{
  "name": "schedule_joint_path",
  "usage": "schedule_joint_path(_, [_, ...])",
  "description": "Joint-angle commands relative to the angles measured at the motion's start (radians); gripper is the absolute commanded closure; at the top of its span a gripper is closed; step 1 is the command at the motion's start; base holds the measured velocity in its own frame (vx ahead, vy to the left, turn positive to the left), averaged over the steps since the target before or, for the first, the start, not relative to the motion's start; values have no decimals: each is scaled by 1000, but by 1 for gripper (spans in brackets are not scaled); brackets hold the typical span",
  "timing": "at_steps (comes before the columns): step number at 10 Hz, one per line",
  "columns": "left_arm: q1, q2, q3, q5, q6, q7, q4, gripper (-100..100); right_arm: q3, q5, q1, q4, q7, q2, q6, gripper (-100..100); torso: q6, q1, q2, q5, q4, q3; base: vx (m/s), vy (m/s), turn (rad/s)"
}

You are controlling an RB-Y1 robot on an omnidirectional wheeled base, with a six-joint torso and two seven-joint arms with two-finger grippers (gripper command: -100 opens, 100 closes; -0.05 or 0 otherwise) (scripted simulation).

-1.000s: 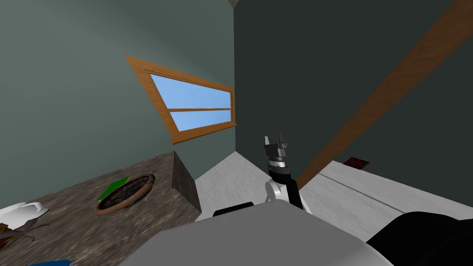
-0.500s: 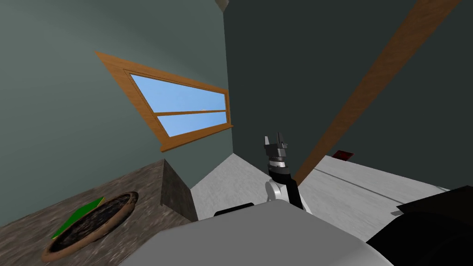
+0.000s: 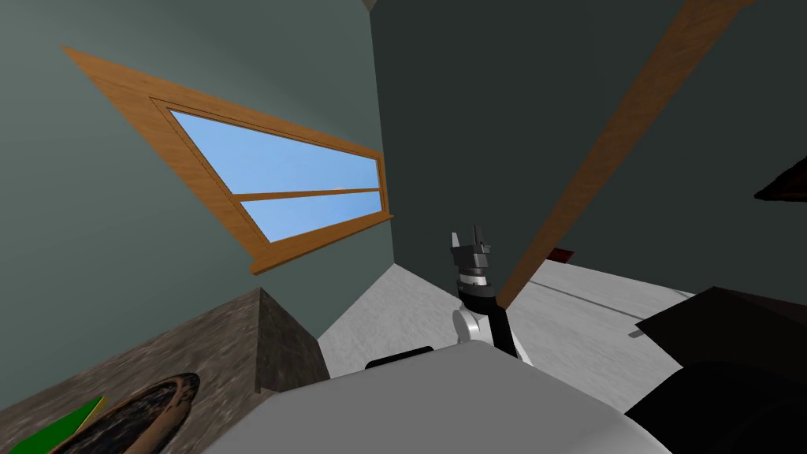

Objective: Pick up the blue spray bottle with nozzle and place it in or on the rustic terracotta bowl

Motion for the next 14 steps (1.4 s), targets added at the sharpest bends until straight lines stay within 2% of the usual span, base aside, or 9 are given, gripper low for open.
schedule_joint_path(1, [33,11,26,23,20,7,-47,100,0,0,0,0,0,0,0,0,0,0,0,0,0,0,64,216,-175])
schedule_joint_path(5, [52,20,41,38,35,12,-143,100,0,0,0,0,0,0,0,0,0,-7,3,-1,0,1,32,108,-60])
schedule_joint_path(6, [50,19,40,37,33,12,-125,100,0,0,0,0,0,0,0,0,0,-10,4,-2,1,2,0,20,-12])
schedule_joint_path(7, [50,20,41,37,32,12,-127,-100,0,0,0,0,0,0,0,0,0,-12,6,-2,1,3,0,0,0])
schedule_joint_path(11, [50,20,41,37,32,12,-127,-100,0,0,0,0,0,0,0,0,0,-14,7,-3,2,4,0,0,0])
schedule_joint_path(12, [50,20,41,37,32,12,-127,0,0,0,0,0,0,0,0,0,0,-14,7,-3,2,4,0,0,0])
schedule_joint_path(13, [86,28,88,66,23,42,-131,-100,0,0,0,0,0,0,0,0,0,-14,7,-3,2,4,-15,-7,-37])
schedule_joint_path(14, [104,32,111,81,19,57,-132,-100,0,0,0,0,0,0,0,0,0,-15,8,-3,2,5,-30,-11,-37])
